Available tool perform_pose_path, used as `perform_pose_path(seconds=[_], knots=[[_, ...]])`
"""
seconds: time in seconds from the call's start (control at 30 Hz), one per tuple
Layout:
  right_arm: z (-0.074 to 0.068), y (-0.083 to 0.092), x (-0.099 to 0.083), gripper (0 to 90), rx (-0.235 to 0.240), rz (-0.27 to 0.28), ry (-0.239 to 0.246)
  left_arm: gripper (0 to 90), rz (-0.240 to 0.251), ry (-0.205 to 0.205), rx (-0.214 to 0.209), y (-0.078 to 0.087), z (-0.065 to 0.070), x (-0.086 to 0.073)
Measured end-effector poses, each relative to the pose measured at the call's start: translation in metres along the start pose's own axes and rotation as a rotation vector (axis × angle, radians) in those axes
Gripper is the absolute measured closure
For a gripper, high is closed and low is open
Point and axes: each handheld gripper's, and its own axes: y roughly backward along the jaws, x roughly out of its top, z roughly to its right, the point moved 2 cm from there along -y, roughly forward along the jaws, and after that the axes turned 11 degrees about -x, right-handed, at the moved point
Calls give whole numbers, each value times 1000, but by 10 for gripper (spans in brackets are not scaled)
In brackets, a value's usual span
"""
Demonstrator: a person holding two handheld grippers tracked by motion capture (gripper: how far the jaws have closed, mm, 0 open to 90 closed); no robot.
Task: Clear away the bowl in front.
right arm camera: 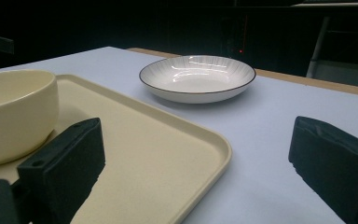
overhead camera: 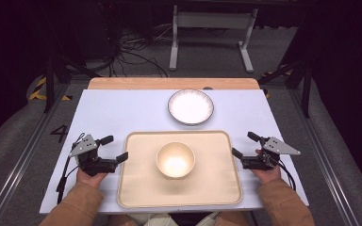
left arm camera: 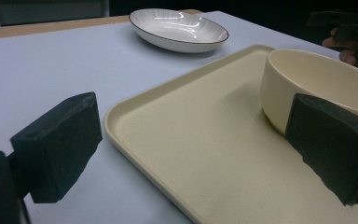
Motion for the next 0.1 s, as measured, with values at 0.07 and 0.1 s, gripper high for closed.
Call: perform_pose_path(seconds=[0.07,0.1], knots=[[0,0,0,38,0,0,0,48,0,-2,-4,0,0,0],[0,0,0,38,1,0,0,50,-2,-3,-7,0,0,0]])
